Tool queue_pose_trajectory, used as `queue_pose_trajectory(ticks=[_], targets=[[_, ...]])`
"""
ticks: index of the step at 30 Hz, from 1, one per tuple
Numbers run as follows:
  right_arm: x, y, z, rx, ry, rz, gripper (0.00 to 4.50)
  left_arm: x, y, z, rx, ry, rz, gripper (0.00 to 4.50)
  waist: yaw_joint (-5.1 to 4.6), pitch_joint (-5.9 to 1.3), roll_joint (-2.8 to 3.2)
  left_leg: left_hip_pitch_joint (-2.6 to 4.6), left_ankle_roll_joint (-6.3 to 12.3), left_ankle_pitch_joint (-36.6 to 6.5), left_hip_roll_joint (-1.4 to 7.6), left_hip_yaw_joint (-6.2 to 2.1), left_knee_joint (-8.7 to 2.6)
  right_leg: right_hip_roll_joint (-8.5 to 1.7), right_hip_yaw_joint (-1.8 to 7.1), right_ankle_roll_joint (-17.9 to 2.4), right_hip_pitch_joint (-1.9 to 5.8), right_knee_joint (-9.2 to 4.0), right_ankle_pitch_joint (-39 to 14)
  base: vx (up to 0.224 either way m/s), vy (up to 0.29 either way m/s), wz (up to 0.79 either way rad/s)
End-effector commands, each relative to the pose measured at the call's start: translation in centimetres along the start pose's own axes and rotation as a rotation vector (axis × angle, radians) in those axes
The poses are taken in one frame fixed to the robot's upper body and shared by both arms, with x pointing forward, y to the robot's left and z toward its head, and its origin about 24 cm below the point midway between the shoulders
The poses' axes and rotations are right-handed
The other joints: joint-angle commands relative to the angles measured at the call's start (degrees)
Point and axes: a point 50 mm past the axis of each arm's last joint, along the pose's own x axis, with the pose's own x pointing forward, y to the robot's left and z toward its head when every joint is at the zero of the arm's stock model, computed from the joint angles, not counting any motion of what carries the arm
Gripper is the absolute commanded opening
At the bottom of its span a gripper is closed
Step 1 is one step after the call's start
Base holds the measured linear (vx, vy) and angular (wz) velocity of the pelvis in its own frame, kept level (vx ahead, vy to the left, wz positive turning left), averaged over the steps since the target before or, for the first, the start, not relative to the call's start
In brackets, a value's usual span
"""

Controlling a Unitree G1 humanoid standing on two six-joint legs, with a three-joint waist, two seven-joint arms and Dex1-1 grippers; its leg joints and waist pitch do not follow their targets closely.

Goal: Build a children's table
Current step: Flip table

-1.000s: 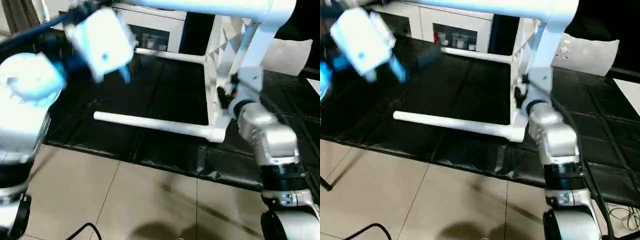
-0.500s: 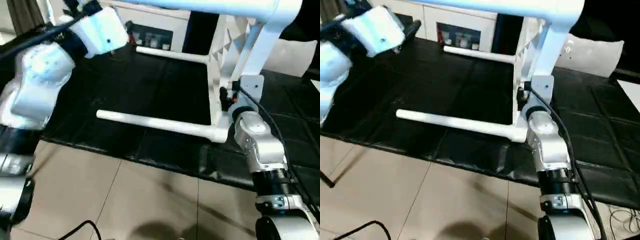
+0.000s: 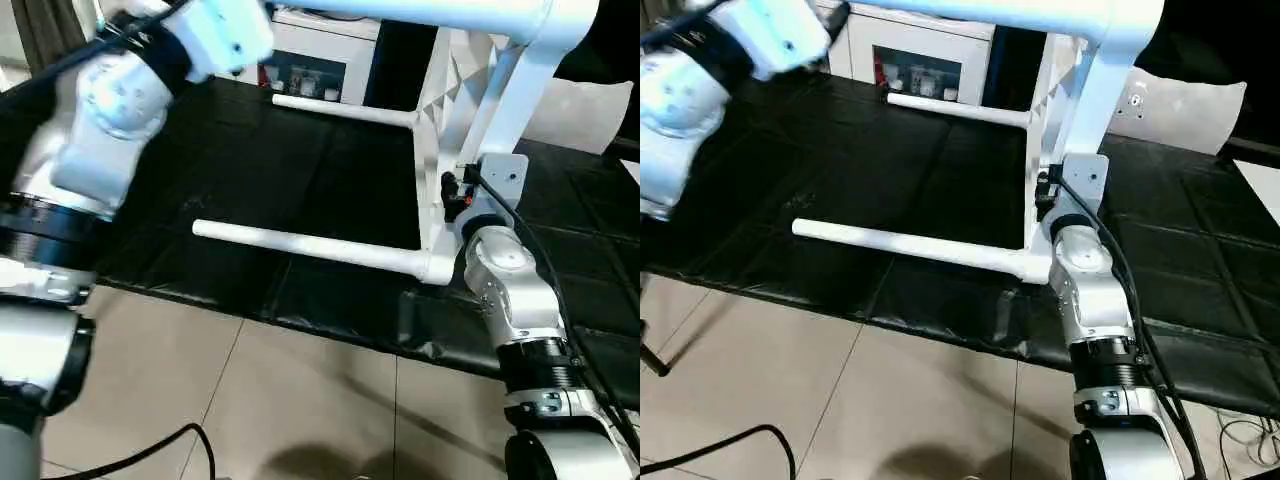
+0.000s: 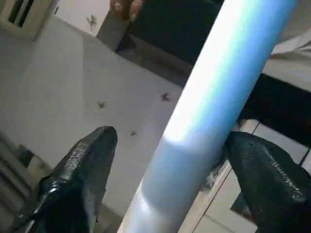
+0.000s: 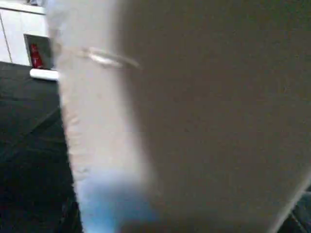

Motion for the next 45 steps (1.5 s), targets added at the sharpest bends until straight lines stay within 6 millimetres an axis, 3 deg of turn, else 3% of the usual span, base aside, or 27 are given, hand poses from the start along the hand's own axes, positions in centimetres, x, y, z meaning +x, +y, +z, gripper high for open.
queue_pose_trajectory(ticks=[1, 9, 14, 19, 22, 23, 25, 26, 28, 29, 30, 31, 32, 33, 37, 42, 45], targets=[[0.2, 0.7, 0.5, -0.030, -0.017, 0.030, 1.93, 0.5, 0.0, 0.5, 0.011, -0.022, -0.014, 3.72, 0.60, -4.09, 1.18, -0.23, -0.36, -1.81, 4.47, -1.98, -3.88, -7.31, 5.77, -3.00, 4.38, -4.15, -8.75, 0.000, 0.000, 0.00], [0.1, 0.8, 0.8, -0.072, -0.039, 0.043, 1.93, 0.9, -0.7, -0.4, -0.022, 0.013, -0.050, 2.96, 0.60, -4.04, 1.23, -0.09, -0.11, -1.80, 4.52, -1.98, -3.92, -7.31, 5.77, -3.26, 4.25, -4.23, -8.87, 0.000, 0.000, 0.00], [0.3, 0.7, 1.7, -0.125, -0.071, 0.055, 1.93, 0.8, -1.0, -1.1, -0.082, 0.041, -0.069, 2.56, 0.59, -4.07, 1.11, -0.10, -0.04, -1.23, 4.70, -2.01, -3.91, -7.44, 5.80, -3.58, 4.28, -3.98, -8.12, 0.000, 0.000, 0.00], [0.3, 0.9, 3.0, -0.196, -0.108, 0.101, 1.93, 0.5, -1.5, -2.3, -0.190, 0.085, -0.062, 2.33, 0.73, -3.96, 1.01, -0.20, 0.50, -1.32, 4.31, -1.79, -3.82, -7.28, 5.76, -3.29, 4.37, -4.23, -9.67, 0.000, 0.000, 0.00], [0.2, -0.3, 5.9, -0.302, -0.174, 0.147, 1.93, -0.6, -0.6, -3.6, -0.392, 0.123, 0.044, 2.27, 0.85, -3.99, 0.98, -0.40, 1.26, -0.41, 4.08, -1.65, -3.62, -7.12, 5.69, -2.97, 4.65, -4.11, -9.97, 0.000, 0.000, 0.00], [0.2, -0.3, 6.1, -0.305, -0.177, 0.147, 1.93, -0.6, -0.5, -3.6, -0.399, 0.124, 0.047, 2.26, 0.92, -3.99, 0.88, -0.50, 1.62, -0.12, 3.90, -1.56, -3.50, -7.03, 5.64, -2.89, 4.78, -4.06, -10.04, 0.000, 0.000, 0.00], [0.2, -2.6, 9.6, -0.341, -0.237, 0.132, 1.93, -1.8, -0.6, -4.6, -0.600, 0.143, 0.125, 2.26, 1.20, -3.99, 0.99, -1.07, 3.52, 1.49, 3.22, -1.15, -3.18, -6.74, 5.56, -2.42, 4.91, -3.88, -9.60, 0.000, 0.000, 0.00], [0.2, -2.8, 9.7, -0.342, -0.240, 0.131, 1.93, -1.8, -0.7, -4.7, -0.610, 0.143, 0.128, 2.26, 1.49, -4.01, 1.16, -1.09, 4.52, 1.65, 2.77, -0.87, -2.95, -6.50, 5.49, -1.80, 4.71, -3.96, -9.74, 0.000, 0.000, 0.00], [0.0, -4.6, 13.1, -0.333, -0.297, 0.121, 1.93, -2.8, -1.5, -5.4, -0.731, 0.158, 0.157, 2.26, 1.76, -3.98, 1.32, -1.15, 5.61, 1.54, 2.43, -0.69, -2.84, -6.04, 5.19, 0.18, 4.66, -4.31, -11.19, 0.000, 0.000, 0.00], [-0.2, -5.2, 14.4, -0.326, -0.323, 0.118, 1.93, -3.2, -1.9, -5.6, -0.773, 0.166, 0.168, 2.26, 1.88, -3.98, 1.42, -1.17, 5.80, 1.47, 2.44, -0.74, -2.86, -6.02, 5.07, 0.71, 4.68, -4.37, -11.95, 0.000, 0.000, 0.00], [-0.5, -5.5, 16.1, -0.322, -0.363, 0.163, 1.93, -3.8, -2.5, -6.1, -0.846, 0.185, 0.197, 2.26, 2.27, -3.90, 1.69, -0.94, 6.03, 0.98, 2.50, -0.69, -2.91, -5.66, 4.83, 2.46, 4.24, -4.92, -14.20, 0.000, 0.000, 0.00], [-0.6, -5.5, 16.2, -0.322, -0.367, 0.171, 1.93, -3.8, -2.6, -6.1, -0.854, 0.187, 0.200, 2.26, 2.32, -3.95, 1.66, -0.87, 5.98, 0.81, 2.64, -0.67, -2.95, -5.63, 4.75, 2.58, 4.31, -4.88, -14.39, 0.000, 0.000, 0.00], [-1.2, -5.5, 17.8, -0.355, -0.399, 0.245, 1.93, -4.6, -3.2, -6.6, -0.917, 0.223, 0.230, 2.26, 2.48, -3.93, 1.66, -0.69, 5.89, 0.51, 2.99, -0.85, -3.07, -5.64, 4.63, 2.80, 4.17, -5.01, -14.80, 0.000, 0.000, 0.00], [-1.3, -5.5, 17.9, -0.360, -0.400, 0.252, 2.47, -4.6, -3.3, -6.6, -0.921, 0.226, 0.230, 2.25, 2.60, -3.96, 1.80, -0.60, 5.94, 0.55, 3.21, -0.99, -3.15, -5.73, 4.62, 2.77, 4.11, -5.07, -14.78, 0.000, 0.000, 0.00], [-1.7, -4.8, 18.1, -0.388, -0.390, 0.342, 2.75, -5.0, -3.7, -6.8, -0.952, 0.255, 0.233, 2.25, 2.79, -3.95, 1.62, 0.01, 5.19, -0.21, 4.21, -1.50, -3.52, -6.22, 4.73, 1.53, 3.75, -4.94, -13.56, 0.000, 0.000, 0.00], [-1.8, -3.8, 16.3, -0.472, -0.327, 0.465, 3.11, -5.2, -4.1, -6.7, -0.975, 0.266, 0.229, 2.24, 3.03, -3.92, 1.66, -0.09, 4.62, -0.80, 4.17, -1.38, -3.50, -6.60, 4.95, -0.38, 4.11, -4.96, -12.94, 0.000, 0.000, 0.00], [-2.2, -3.6, 15.6, -0.533, -0.320, 0.540, 3.48, -5.1, -4.1, -6.6, -0.983, 0.271, 0.231, 2.24, 3.02, -3.99, 1.59, -0.39, 4.94, -1.41, 3.71, -1.34, -3.39, -6.47, 4.75, 1.30, 4.54, -5.18, -14.40, 0.000, 0.000, 0.00]])
